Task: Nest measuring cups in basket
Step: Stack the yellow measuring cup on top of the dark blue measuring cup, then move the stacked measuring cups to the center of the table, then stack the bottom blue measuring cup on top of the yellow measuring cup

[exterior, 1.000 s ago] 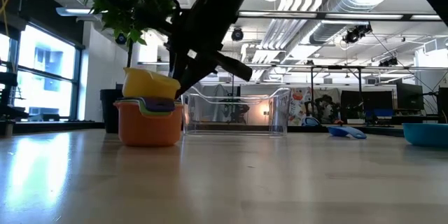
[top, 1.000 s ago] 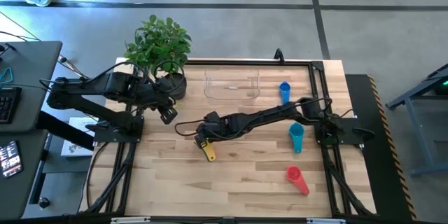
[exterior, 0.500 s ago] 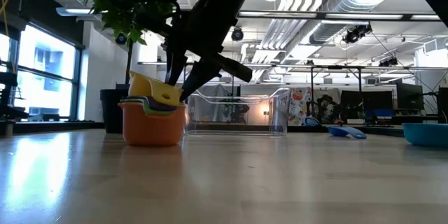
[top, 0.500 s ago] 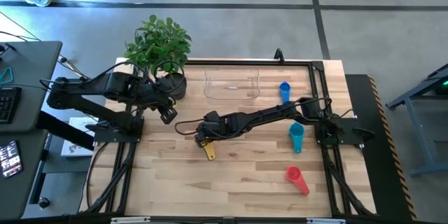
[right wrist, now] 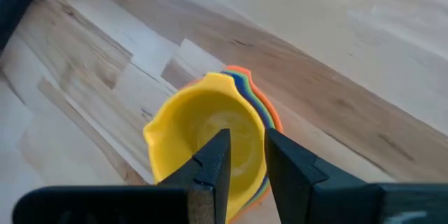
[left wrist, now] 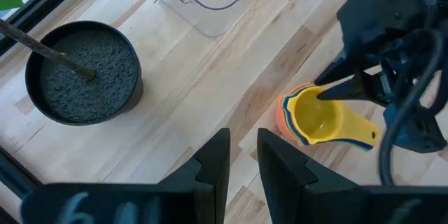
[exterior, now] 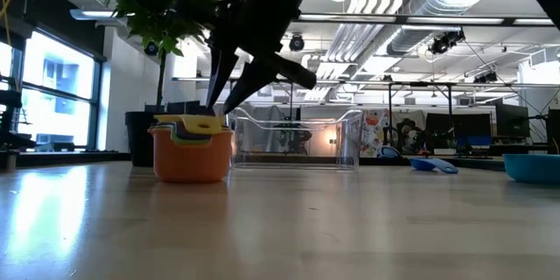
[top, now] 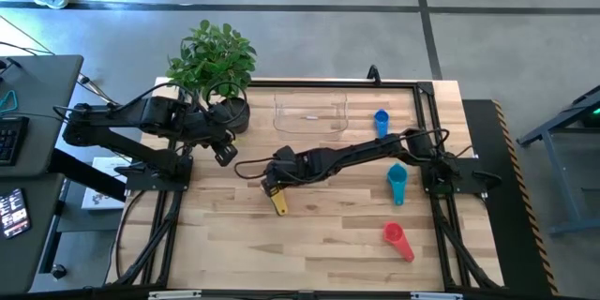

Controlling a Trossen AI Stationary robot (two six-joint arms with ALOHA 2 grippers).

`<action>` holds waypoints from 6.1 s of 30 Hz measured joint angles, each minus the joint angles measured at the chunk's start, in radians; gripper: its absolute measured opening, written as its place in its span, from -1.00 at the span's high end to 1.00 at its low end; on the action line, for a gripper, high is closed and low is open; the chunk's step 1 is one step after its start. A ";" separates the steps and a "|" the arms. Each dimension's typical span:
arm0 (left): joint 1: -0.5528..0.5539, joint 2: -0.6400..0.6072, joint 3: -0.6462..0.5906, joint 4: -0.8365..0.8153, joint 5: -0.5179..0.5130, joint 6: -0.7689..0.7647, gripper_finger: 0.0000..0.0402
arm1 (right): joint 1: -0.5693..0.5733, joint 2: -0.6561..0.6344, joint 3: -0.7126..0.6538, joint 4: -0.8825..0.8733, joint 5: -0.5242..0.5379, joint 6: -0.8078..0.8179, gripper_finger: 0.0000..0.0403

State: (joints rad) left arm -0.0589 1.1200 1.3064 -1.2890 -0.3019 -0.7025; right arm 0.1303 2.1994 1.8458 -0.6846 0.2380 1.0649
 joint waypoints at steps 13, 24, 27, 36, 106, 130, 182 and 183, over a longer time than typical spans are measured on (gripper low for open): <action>0.000 0.000 0.000 -0.001 0.002 0.000 0.69 | 0.011 -0.049 0.000 -0.023 -0.007 -0.105 0.63; -0.004 0.000 0.000 -0.009 0.076 0.041 0.69 | 0.075 -0.073 0.000 0.059 -0.014 -0.101 0.65; -0.026 0.000 0.000 -0.009 0.082 0.032 0.69 | 0.080 -0.116 0.000 -0.047 0.020 -0.079 0.65; -0.097 0.001 -0.060 0.020 0.080 0.007 0.69 | 0.087 -0.244 0.000 -0.325 0.155 -0.032 0.65; -0.128 0.616 -0.330 0.772 0.146 -0.265 0.69 | -0.039 -0.537 0.000 -0.745 0.268 -0.262 0.65; -0.084 0.610 -0.329 0.930 0.241 -0.201 0.69 | -0.039 -0.537 0.000 -0.802 0.266 -0.261 0.65; -0.114 0.047 -0.260 0.533 0.138 0.012 0.69 | 0.412 -0.744 -0.592 -0.821 0.041 0.717 0.65; -0.114 0.047 -0.260 0.533 0.138 0.020 0.69 | 0.408 -0.751 -0.613 -0.806 0.035 0.716 0.64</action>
State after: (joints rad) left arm -0.1726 1.1667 1.0462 -0.7563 -0.1635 -0.6822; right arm 0.5379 1.4483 1.2323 -1.4906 0.2726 1.7813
